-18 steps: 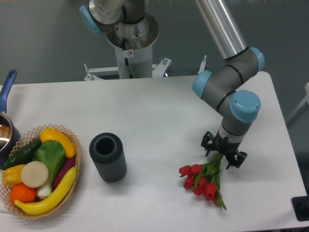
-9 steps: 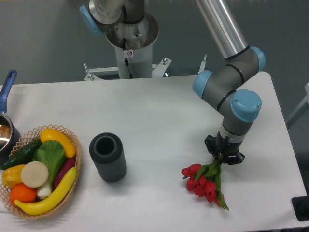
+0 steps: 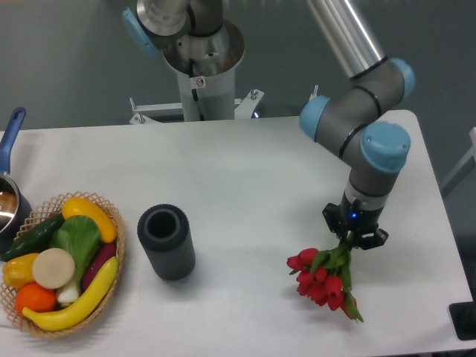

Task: Pick up the flowers from the table
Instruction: 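Lift the red tulip bunch up off the table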

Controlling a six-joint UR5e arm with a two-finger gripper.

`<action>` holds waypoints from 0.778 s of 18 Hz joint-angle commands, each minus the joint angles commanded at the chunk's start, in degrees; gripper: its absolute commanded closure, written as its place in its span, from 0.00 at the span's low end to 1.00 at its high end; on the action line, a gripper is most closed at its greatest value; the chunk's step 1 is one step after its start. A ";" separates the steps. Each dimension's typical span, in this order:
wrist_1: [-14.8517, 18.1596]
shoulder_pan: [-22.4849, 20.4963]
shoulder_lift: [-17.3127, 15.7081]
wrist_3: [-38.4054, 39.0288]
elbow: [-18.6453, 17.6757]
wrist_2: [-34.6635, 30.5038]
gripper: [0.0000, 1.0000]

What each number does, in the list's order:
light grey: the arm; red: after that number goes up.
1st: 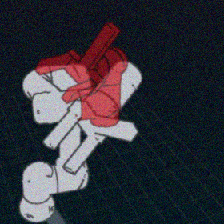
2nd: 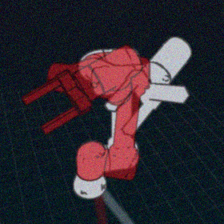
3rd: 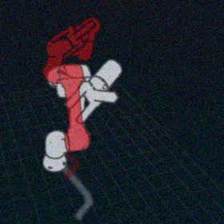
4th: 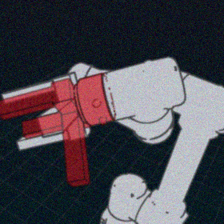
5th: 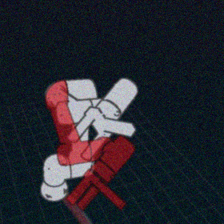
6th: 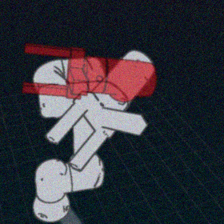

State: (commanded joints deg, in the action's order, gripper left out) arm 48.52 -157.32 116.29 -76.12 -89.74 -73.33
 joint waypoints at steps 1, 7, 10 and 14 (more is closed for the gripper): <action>0.00 -0.70 -1.06 0.61 0.00 2.46 0.92; 0.00 -4.22 -6.16 7.99 0.00 21.96 0.91; 0.00 -5.45 -7.13 10.72 0.00 29.37 0.91; -0.09 -6.95 -7.39 10.64 -0.53 32.53 0.91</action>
State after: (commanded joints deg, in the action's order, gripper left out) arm 48.43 -164.26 108.90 -65.48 -90.26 -40.79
